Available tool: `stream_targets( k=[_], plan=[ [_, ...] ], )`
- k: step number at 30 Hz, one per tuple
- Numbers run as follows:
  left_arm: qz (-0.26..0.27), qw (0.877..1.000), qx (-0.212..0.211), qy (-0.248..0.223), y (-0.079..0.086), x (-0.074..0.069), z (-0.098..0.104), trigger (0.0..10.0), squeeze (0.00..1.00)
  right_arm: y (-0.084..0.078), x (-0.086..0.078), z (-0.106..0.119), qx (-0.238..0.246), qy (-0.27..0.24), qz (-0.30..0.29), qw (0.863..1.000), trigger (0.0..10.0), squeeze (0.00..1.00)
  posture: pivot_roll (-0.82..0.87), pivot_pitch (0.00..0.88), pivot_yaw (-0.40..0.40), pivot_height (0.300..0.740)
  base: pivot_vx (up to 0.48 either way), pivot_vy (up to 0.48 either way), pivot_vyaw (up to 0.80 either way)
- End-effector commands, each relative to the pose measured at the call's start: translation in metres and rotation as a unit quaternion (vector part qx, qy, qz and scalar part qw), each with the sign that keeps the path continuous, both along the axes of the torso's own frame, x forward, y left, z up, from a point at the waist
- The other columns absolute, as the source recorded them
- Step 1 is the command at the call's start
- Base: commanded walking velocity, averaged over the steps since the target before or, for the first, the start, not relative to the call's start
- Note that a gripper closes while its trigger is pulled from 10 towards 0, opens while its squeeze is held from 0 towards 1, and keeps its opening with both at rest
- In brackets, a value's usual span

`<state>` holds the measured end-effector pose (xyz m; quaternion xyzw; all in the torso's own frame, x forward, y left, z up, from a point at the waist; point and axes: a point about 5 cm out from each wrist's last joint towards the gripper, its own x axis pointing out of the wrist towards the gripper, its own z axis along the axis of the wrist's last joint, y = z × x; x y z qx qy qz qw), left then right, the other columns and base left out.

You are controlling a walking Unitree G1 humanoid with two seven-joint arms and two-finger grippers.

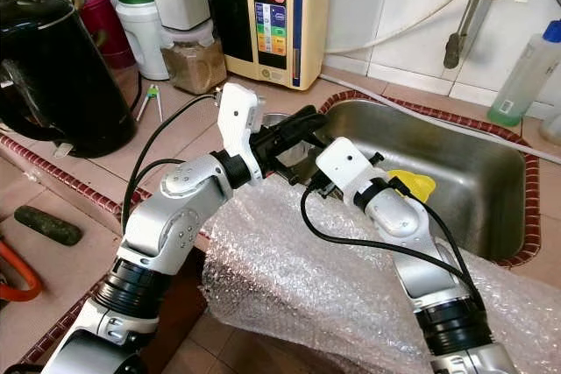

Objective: Kitchen organization

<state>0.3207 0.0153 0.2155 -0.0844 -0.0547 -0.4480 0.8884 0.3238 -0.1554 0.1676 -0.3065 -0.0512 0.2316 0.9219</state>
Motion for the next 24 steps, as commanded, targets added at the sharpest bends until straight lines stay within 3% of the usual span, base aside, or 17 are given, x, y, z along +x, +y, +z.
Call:
stream_targets(
  k=[1,13,15,16,17,18,19,24],
  plan=[
    [0.002,1.000,0.003,0.001,0.003,0.000,-0.003,0.0,0.00,-0.002,0.000,-0.003,-0.001,0.006,-0.008,1.000,0.0,0.00,-0.12,0.031,0.076,0.740,0.000,0.000,0.00],
    [0.005,0.999,0.031,-0.009,0.004,-0.001,-0.012,0.0,0.00,-0.002,0.001,-0.002,-0.008,-0.006,-0.021,1.000,0.0,0.00,-0.12,0.020,0.083,0.740,0.000,0.000,0.00],
    [0.011,0.999,0.035,-0.006,0.006,0.000,-0.014,0.6,0.00,-0.002,0.001,-0.003,-0.006,-0.005,-0.023,1.000,0.0,0.00,-0.12,0.016,0.088,0.740,0.000,0.000,0.00],
    [0.011,0.999,0.039,-0.009,0.006,0.000,-0.015,9.1,0.00,-0.003,0.002,-0.004,-0.004,-0.004,-0.028,1.000,0.0,0.00,-0.12,0.014,0.089,0.740,0.000,0.000,0.00],
    [0.014,0.999,0.042,-0.011,0.007,0.001,-0.016,10.0,0.00,-0.005,0.004,-0.005,-0.002,-0.001,-0.035,0.999,0.0,0.00,-0.12,0.014,0.089,0.740,0.000,0.000,0.00],
    [0.015,0.999,0.042,-0.011,0.007,0.001,-0.016,10.0,0.00,-0.006,0.006,-0.005,-0.005,-0.001,-0.042,0.999,0.0,0.00,-0.11,0.013,0.091,0.740,0.000,0.000,0.00],
    [0.017,0.999,0.043,-0.010,0.008,0.002,-0.017,10.0,1.00,-0.008,0.008,-0.005,-0.007,-0.001,-0.046,0.999,0.0,0.00,-0.11,0.012,0.092,0.740,0.000,0.000,0.00],
    [0.017,0.998,0.064,-0.001,0.013,0.003,-0.027,10.0,1.00,-0.019,0.018,-0.007,-0.025,-0.001,-0.066,0.998,0.0,0.00,-0.10,0.009,0.089,0.740,0.000,0.000,0.00]
  ],
)
